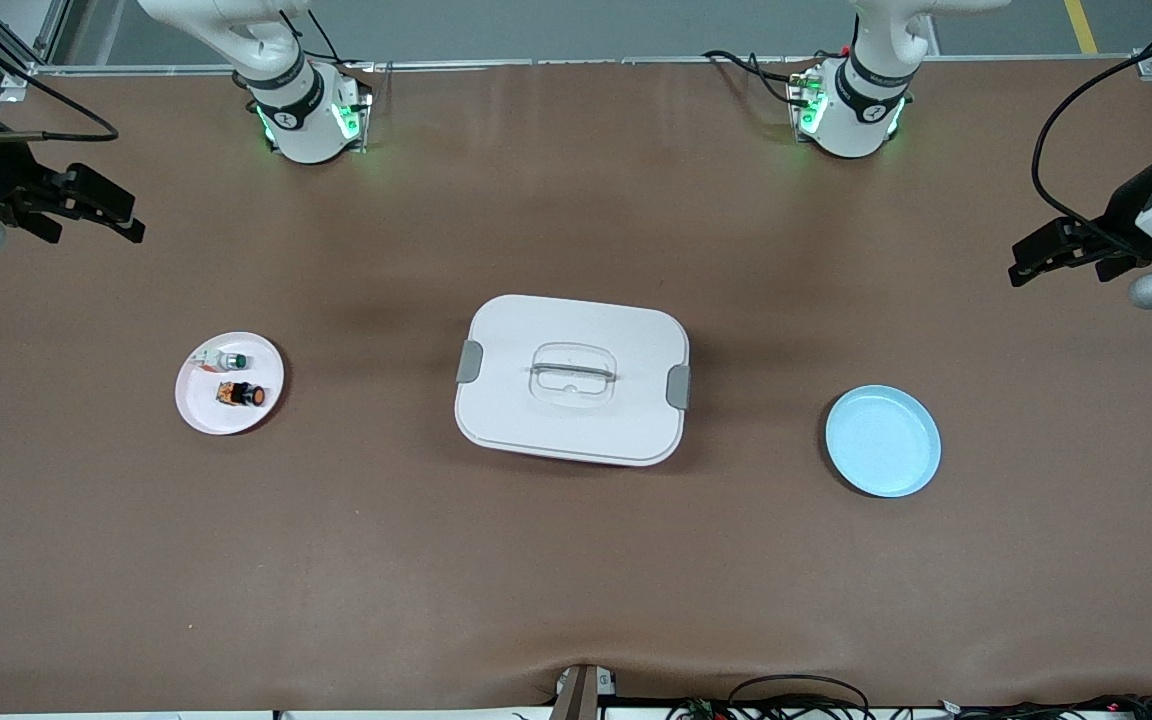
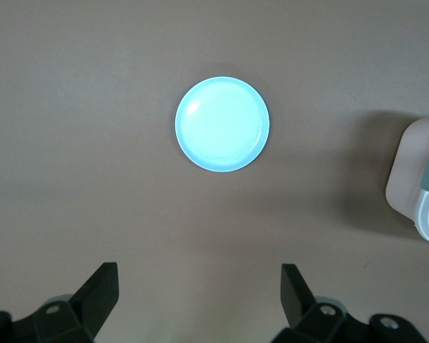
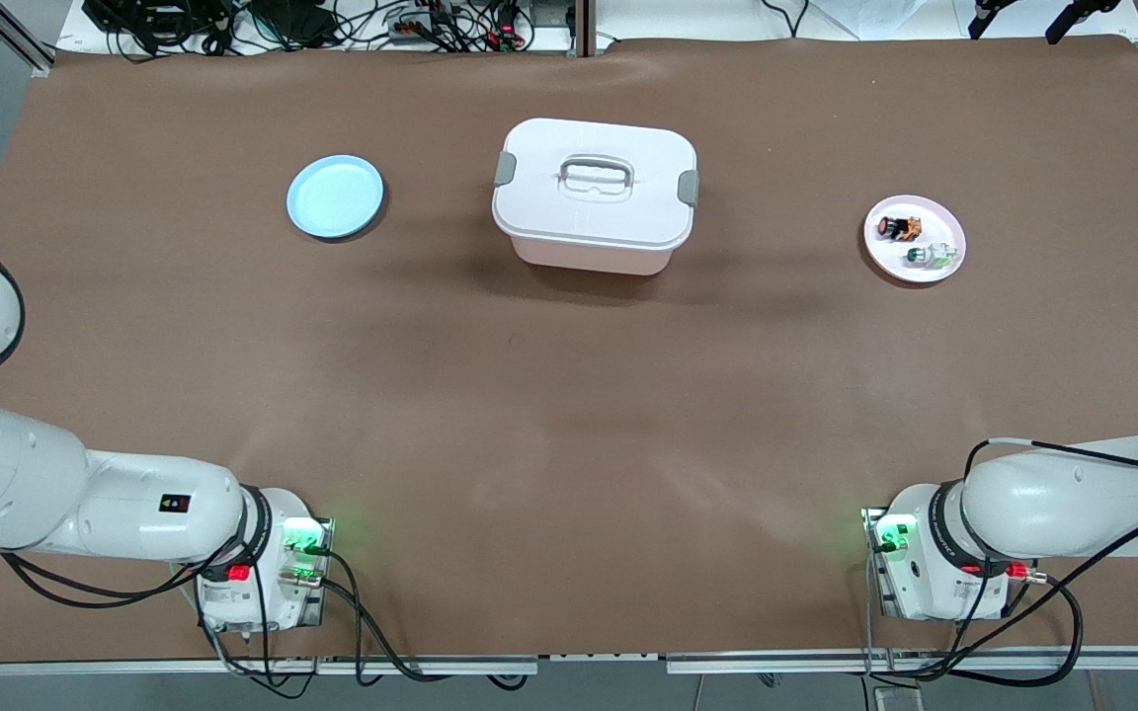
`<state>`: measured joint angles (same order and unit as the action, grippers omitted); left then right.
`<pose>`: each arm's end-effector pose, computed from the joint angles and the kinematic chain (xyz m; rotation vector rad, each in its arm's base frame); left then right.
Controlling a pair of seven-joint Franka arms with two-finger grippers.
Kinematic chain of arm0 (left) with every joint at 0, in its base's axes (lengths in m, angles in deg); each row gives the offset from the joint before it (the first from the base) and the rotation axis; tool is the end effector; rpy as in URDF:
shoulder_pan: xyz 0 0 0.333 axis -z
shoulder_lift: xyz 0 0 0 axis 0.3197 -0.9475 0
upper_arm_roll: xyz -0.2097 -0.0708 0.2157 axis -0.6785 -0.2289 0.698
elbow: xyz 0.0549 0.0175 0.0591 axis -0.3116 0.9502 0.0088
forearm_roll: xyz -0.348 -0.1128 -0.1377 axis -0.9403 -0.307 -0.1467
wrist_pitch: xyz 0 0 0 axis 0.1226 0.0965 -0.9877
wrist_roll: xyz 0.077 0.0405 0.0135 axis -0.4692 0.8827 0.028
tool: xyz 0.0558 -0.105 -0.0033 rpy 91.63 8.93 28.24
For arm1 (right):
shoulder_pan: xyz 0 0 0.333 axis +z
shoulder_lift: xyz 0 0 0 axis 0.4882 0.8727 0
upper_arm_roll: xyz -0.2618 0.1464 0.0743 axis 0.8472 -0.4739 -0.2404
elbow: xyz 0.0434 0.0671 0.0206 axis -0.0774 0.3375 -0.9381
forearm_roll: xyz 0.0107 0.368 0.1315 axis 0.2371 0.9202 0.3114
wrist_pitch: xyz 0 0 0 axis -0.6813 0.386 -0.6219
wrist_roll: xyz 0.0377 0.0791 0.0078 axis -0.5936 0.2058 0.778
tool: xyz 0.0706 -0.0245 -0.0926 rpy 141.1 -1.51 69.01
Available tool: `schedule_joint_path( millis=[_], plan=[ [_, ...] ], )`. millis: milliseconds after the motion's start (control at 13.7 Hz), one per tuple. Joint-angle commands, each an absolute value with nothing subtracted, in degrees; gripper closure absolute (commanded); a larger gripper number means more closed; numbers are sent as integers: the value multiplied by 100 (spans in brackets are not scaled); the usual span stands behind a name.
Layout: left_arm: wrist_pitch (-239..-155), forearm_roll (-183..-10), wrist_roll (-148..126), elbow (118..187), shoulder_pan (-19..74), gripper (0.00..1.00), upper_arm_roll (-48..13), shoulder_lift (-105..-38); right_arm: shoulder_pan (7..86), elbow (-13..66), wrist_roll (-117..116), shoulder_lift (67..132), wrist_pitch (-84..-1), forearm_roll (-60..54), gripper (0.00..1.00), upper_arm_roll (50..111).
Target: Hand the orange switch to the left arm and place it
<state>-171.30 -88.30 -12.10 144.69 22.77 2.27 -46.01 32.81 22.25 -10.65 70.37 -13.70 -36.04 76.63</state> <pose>0.5535 -0.0265 0.5880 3.1271 0.0855 -0.0400 0.5149 0.0264 0.6201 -3.0713 0.0713 0.0516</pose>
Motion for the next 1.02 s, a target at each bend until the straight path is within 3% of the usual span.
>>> schedule_joint_path(
  millis=[0,948],
  plan=[
    [-17018,-8769,-1302,14359,2243,0,202,-4652,3247,2298,-995,6950,-1348,-3539,0,7592],
    [-17009,-8796,-1285,14350,2234,0,228,-4652,3441,2071,-995,7072,-1209,-3785,0,7600]
  ],
)
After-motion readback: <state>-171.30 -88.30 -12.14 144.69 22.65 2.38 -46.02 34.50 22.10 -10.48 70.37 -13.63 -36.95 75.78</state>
